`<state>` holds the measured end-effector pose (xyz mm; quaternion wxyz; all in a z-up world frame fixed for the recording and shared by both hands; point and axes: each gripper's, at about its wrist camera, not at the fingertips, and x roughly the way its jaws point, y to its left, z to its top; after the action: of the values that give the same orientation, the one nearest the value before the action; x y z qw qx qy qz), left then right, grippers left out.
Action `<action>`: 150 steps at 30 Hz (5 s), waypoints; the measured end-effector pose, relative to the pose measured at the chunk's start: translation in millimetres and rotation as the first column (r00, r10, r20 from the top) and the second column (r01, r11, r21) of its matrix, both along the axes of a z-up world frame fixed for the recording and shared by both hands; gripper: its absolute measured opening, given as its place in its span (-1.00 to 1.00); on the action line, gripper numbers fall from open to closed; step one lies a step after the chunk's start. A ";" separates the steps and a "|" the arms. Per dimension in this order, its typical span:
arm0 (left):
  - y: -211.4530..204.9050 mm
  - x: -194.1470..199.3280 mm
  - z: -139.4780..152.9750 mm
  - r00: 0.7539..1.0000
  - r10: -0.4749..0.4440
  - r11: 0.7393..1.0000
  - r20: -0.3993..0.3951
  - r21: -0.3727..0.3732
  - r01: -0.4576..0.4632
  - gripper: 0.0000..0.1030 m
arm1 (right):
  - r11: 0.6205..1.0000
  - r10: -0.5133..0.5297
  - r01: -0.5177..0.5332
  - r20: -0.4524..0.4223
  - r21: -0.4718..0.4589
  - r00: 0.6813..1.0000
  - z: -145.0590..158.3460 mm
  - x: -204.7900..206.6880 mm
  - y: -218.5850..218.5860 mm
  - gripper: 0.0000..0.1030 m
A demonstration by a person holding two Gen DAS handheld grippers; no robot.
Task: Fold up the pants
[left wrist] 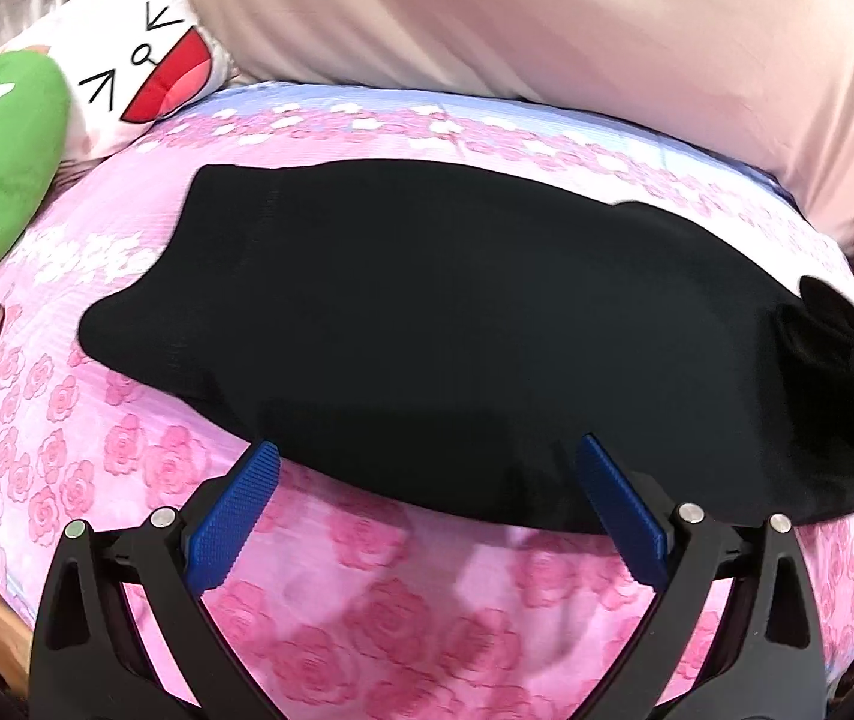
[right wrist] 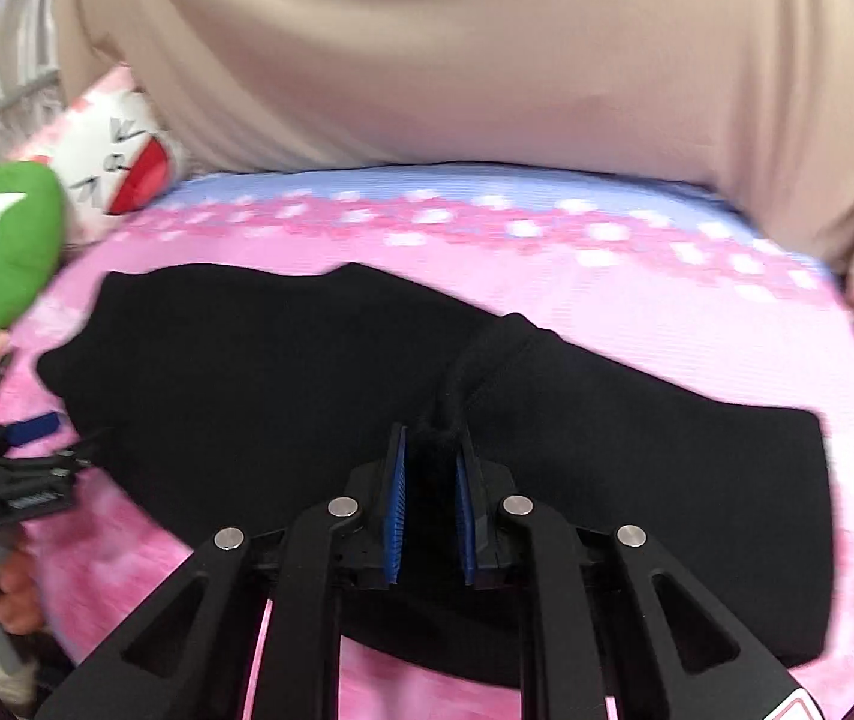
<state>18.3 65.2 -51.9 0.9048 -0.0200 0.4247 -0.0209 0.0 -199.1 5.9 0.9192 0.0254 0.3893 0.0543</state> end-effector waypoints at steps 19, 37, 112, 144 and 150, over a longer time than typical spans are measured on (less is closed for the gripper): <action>111.9 28.2 -14.0 0.971 0.222 0.942 -0.090 -0.236 -0.238 0.91 | 0.995 -0.097 0.095 0.050 0.042 0.994 -9.6 -15.1 25.1 0.32; 47.3 54.6 75.8 0.986 0.089 0.981 0.142 -0.181 -0.062 -0.73 | 0.941 -0.288 0.267 0.075 0.209 0.955 -30.5 -37.8 -26.6 0.64; -55.7 -5.3 38.8 0.989 -0.150 0.979 0.013 0.143 0.147 0.86 | 0.921 0.186 -0.210 0.105 0.328 0.977 70.2 61.1 39.7 -0.75; -2.7 14.9 36.5 0.996 -0.089 0.996 -0.028 0.000 0.089 0.87 | 0.918 0.157 -0.188 0.115 0.348 0.981 70.0 51.2 35.7 -0.69; -31.4 5.5 44.2 0.980 -0.196 0.978 -0.026 -0.076 0.193 0.91 | 0.964 -0.090 0.034 0.206 0.262 0.974 103.2 -35.2 -70.8 -0.69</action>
<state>23.8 33.8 -7.7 0.8899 -0.0116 0.4387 -0.1245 -35.2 -269.8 109.1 0.9462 0.1506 0.2756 0.0778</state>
